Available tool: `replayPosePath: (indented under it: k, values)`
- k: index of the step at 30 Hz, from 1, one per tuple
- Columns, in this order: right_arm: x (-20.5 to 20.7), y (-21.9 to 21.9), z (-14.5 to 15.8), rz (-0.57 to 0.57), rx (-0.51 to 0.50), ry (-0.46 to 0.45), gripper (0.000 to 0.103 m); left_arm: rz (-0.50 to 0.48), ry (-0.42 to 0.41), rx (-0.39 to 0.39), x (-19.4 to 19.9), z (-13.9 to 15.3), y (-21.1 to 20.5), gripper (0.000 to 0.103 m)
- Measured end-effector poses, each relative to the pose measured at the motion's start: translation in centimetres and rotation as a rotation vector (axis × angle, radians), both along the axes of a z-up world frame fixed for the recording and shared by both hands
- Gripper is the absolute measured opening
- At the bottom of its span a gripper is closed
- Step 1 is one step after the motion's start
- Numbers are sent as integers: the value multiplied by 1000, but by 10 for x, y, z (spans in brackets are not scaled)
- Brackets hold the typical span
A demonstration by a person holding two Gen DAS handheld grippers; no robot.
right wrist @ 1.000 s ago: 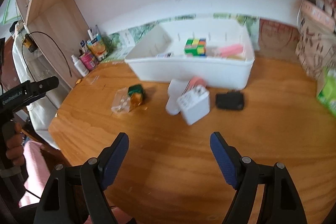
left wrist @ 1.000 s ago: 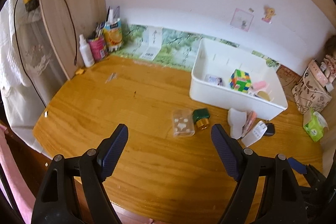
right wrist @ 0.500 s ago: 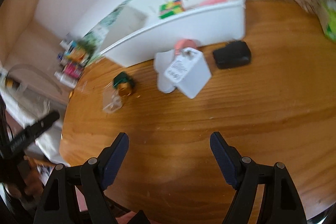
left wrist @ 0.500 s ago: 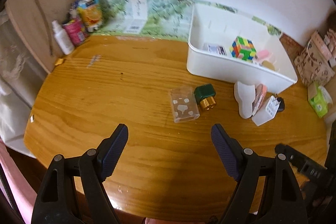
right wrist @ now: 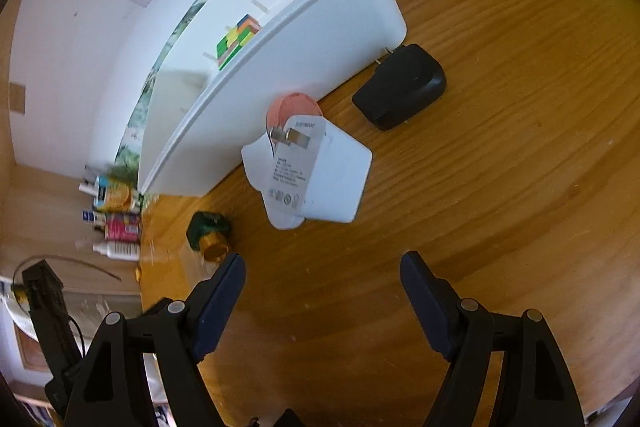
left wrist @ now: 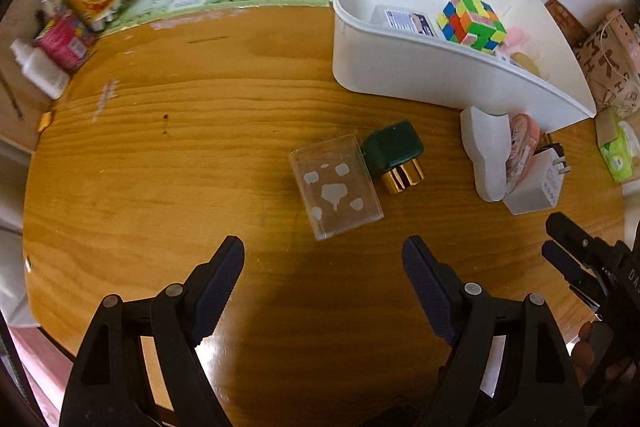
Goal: Organize rigid objects
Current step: 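Move the left tool to the clear plastic box while the right tool approaches the white charger, then grasp the clear plastic box with the left tool while the right tool grasps the white charger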
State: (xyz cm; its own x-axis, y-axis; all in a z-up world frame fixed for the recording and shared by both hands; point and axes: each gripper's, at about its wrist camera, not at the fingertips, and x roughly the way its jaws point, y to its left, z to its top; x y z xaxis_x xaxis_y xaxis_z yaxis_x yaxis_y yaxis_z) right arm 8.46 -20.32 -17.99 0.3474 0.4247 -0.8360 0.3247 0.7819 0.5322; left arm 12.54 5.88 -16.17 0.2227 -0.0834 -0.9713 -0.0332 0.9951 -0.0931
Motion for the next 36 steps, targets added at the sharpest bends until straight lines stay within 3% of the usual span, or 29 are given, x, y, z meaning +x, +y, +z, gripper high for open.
replayPosePath:
  k: [12,18,26,28,36]
  values:
    - [14,13,-14,-116,-76,6,80,-58,115,-56,24,-28,0,84]
    - [22,17,-10,-118,-124,-22,75,-83,155,-71,31,-38,-7,84]
    - [30,21,-11,-125,-166,-20,57,-80,154,-94,42,-46,-11,84]
    - [30,23,-9,-115,-180,-28,47,-63,160,-98,44,-49,-9,84]
    - [33,36,1,-54,-308,-38,40,-22,150,-126,52,-51,8,83]
